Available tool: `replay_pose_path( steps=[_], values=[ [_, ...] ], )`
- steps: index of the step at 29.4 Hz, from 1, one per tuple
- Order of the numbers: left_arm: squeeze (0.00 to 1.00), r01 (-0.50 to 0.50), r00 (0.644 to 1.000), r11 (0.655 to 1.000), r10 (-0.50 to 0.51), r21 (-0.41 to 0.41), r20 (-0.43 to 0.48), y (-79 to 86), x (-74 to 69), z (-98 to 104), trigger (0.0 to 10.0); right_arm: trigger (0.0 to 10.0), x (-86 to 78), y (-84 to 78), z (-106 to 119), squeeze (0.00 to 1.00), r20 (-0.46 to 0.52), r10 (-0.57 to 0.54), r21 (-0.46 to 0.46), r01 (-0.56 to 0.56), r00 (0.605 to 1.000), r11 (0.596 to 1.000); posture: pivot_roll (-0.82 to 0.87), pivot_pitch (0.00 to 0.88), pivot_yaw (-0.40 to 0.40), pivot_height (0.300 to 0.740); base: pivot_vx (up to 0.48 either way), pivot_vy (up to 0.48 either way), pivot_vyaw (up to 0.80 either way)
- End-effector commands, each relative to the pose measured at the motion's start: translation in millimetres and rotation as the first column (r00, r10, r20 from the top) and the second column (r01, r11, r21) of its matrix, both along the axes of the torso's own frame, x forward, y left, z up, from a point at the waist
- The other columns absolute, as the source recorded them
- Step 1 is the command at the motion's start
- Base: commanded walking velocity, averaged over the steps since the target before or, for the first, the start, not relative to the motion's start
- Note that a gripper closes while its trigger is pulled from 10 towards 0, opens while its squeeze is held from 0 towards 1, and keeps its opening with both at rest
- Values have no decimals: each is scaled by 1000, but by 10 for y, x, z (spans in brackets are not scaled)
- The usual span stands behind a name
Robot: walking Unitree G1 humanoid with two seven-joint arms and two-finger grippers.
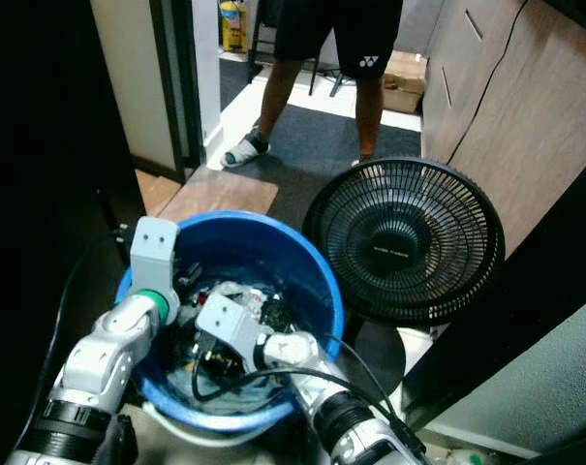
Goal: Clothes washing
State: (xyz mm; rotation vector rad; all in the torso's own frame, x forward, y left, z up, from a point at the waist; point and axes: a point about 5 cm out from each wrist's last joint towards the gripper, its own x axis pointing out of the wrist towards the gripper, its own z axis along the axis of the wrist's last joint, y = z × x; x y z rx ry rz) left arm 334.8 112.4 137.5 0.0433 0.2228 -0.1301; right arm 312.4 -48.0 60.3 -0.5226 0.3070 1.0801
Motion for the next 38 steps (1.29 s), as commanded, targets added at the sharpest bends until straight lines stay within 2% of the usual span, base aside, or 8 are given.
replay_pose_path(
  steps=[1,6,9,19,23,27,31,38],
  values=[
    [0,-3,1000,1000,4,12,-10,13,-20,-30,10000,10000,-27,-63,-86,0,-13,-23,-23,23,1000,999,120,67,-21,470,0,0,0],
    [0,-2,1000,1000,2,14,-10,17,-19,-26,10000,10000,15,-129,-102,0,-6,-79,-48,79,997,996,119,70,-17,470,0,0,0],
    [0,7,1000,1000,-7,16,-9,-7,-15,-14,10000,10000,46,-278,-182,0,-5,-138,-148,135,990,980,117,71,-12,470,0,0,0],
    [0,17,1000,1000,-17,14,-1,-30,-9,18,10000,10000,-63,-403,-350,0,-49,-98,-253,83,994,964,119,73,-8,470,0,0,0],
    [0,24,1000,1000,-24,8,5,-61,-10,40,10000,10000,-210,-459,-480,0,-157,-40,-243,1,987,970,119,73,-8,470,0,0,0],
    [0,28,1000,1000,-28,4,7,-76,-17,51,10000,10000,-212,-451,-431,0,-105,13,-195,-33,994,980,119,78,-11,470,0,0,0],
    [0,35,999,999,-35,-1,6,-94,-25,53,10000,10000,-215,-275,-296,0,-90,63,-28,-66,994,997,115,81,-7,470,0,0,0],
    [0,48,999,999,-48,-2,8,-126,-27,74,10000,10000,-366,-135,-422,0,-166,143,-53,-153,976,987,125,87,-5,470,0,0,0]
  ],
)
